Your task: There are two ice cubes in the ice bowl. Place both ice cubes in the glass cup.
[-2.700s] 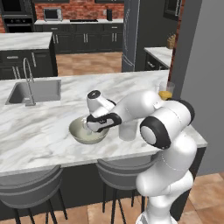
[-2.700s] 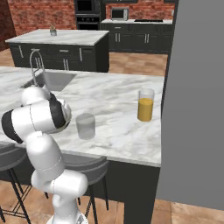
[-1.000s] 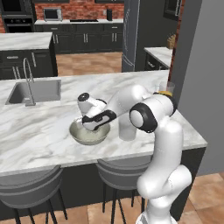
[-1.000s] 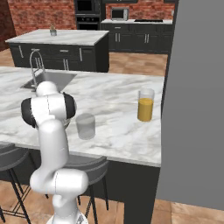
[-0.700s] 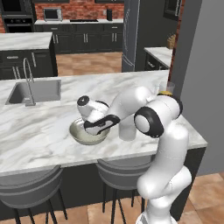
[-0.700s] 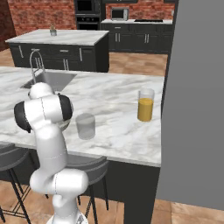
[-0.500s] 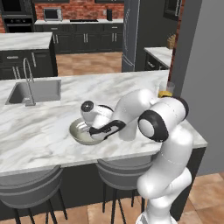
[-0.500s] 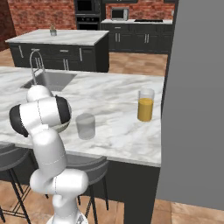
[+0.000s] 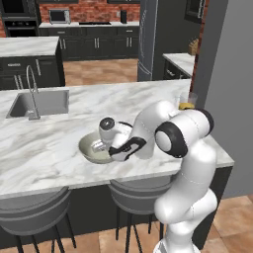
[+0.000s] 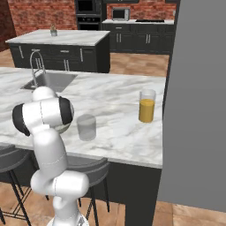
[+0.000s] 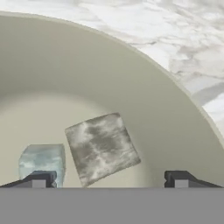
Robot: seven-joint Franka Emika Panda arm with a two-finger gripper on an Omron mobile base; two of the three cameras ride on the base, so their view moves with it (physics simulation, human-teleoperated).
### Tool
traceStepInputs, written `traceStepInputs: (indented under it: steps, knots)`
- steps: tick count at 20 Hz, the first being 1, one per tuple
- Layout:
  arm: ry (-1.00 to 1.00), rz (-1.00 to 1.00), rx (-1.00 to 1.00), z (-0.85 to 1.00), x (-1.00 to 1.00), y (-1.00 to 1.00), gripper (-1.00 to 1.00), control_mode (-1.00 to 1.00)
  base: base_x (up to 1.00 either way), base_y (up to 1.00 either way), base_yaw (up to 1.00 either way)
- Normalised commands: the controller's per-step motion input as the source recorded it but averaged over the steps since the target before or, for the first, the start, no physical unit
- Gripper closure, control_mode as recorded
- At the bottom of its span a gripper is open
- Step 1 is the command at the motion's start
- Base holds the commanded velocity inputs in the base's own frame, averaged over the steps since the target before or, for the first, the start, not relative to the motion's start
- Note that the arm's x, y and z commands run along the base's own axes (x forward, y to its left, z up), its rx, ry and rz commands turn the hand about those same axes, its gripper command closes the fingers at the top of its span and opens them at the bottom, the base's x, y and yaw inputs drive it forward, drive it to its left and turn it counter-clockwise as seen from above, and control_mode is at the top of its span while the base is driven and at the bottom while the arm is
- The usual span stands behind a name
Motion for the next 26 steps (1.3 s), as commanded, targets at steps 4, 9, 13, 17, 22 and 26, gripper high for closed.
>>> traceStepInputs:
  steps: [4, 9, 13, 17, 22, 26]
  knots:
    - [0.07, 0.00, 0.00, -0.02, 0.52, 0.07, -1.00, -1.00, 0.00, 0.00, 0.00]
    - [0.19, 0.00, -0.15, -0.69, 0.20, 0.21, -1.00, -1.00, 0.00, 0.00, 0.00]
    - [0.18, 0.00, -0.19, -0.95, 0.00, 0.20, 1.00, -1.00, 0.00, 0.00, 0.00]
    - [0.14, 0.00, -0.10, -0.87, -0.19, 0.05, 1.00, -1.00, 0.00, 0.00, 0.00]
    - [-0.03, -0.01, -0.02, 0.01, -0.67, -0.24, 1.00, -1.00, 0.00, 0.00, 0.00]
    - [-0.11, -0.09, 0.00, 0.85, -0.70, -0.24, 1.00, -1.00, 0.00, 0.00, 0.00]
